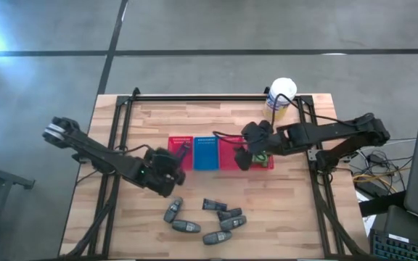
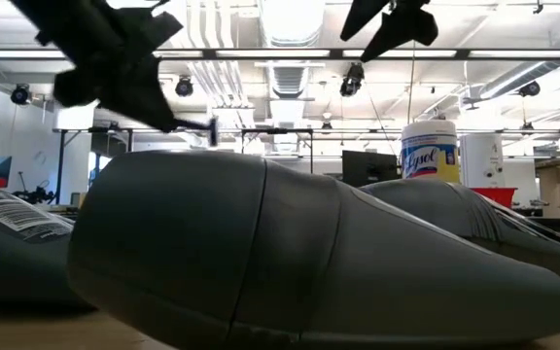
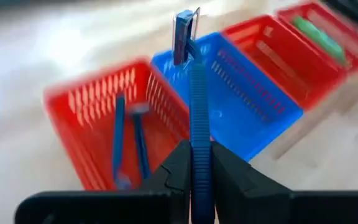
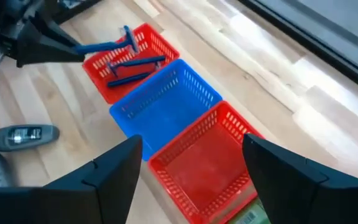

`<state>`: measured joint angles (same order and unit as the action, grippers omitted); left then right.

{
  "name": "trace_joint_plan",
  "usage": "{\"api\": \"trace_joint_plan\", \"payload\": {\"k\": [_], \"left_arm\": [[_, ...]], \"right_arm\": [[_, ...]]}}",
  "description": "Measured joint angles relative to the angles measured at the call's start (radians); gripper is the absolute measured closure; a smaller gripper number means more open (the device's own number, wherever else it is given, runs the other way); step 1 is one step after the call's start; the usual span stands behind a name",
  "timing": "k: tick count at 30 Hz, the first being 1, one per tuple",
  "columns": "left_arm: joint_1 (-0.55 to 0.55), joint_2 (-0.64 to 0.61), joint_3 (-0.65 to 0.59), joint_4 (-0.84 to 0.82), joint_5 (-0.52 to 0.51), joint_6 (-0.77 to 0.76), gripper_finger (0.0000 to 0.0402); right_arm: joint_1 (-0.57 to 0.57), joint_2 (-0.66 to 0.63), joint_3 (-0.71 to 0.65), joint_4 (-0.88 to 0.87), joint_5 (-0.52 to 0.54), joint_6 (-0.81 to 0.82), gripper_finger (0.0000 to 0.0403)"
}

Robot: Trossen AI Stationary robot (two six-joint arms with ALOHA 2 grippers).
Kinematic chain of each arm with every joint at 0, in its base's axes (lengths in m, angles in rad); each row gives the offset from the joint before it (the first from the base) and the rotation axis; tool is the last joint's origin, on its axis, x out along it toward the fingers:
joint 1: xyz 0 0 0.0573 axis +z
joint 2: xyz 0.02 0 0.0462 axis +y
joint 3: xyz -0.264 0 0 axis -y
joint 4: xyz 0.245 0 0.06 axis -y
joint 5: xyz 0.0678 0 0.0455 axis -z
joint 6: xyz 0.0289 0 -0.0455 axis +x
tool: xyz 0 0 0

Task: Pick & Place Travel size toiletries
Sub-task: Put the blue razor into the left red bin, then put the blue shave cream into the blue bin

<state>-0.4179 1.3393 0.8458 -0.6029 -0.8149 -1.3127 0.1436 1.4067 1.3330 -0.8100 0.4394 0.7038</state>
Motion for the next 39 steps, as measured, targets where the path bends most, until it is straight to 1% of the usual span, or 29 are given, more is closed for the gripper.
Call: {"api": "trace_joint_plan", "payload": {"k": [1,3,6,9,13,17,20,23,28,35,39], "left_arm": [[0.0,-0.001,-0.014,0.002,0.019,-0.073,0.0361],[0.0,0.004,-0.037,0.009,0.04,-0.164,0.0361],[0.017,0.013,-0.065,0.009,0.048,-0.242,0.0361],[0.049,0.03,-0.087,0.008,0.049,-0.272,0.0361],[0.115,0.047,-0.099,0.035,0.041,-0.236,0.0361],[0.18,0.073,-0.101,0.102,0.039,-0.138,0.036],[0.211,0.093,-0.101,0.139,0.065,-0.075,0.0357],[0.217,0.103,-0.101,0.147,0.106,-0.072,0.0348],[0.214,0.107,-0.101,0.148,0.146,-0.074,0.0333],[0.213,0.105,-0.08,0.15,0.209,-0.073,0.0329],[0.21,0.098,-0.06,0.146,0.262,0.001,0.0324]], "right_arm": [[0.0,0.0,-0.004,0.001,0.006,0.001,0.0126],[0.0,0.006,-0.009,-0.003,0.007,0.002,0.0123],[0.0,0.025,-0.012,0.002,0.007,-0.002,0.0119],[0.0,0.043,-0.013,0.007,0.008,-0.003,0.0115],[0.0,0.052,-0.015,0.013,0.008,-0.008,0.011],[0.0,0.051,-0.02,0.02,0.008,-0.008,0.0106],[0.0,0.048,-0.021,0.02,0.008,-0.014,0.0106],[0.0,0.048,-0.021,0.019,0.008,-0.015,0.0114],[0.0,0.048,-0.021,0.012,0.008,-0.015,0.0131],[0.0,0.048,-0.021,0.011,0.008,-0.021,0.0149],[0.0,0.048,-0.021,-0.005,0.001,-0.023,0.0153]]}}
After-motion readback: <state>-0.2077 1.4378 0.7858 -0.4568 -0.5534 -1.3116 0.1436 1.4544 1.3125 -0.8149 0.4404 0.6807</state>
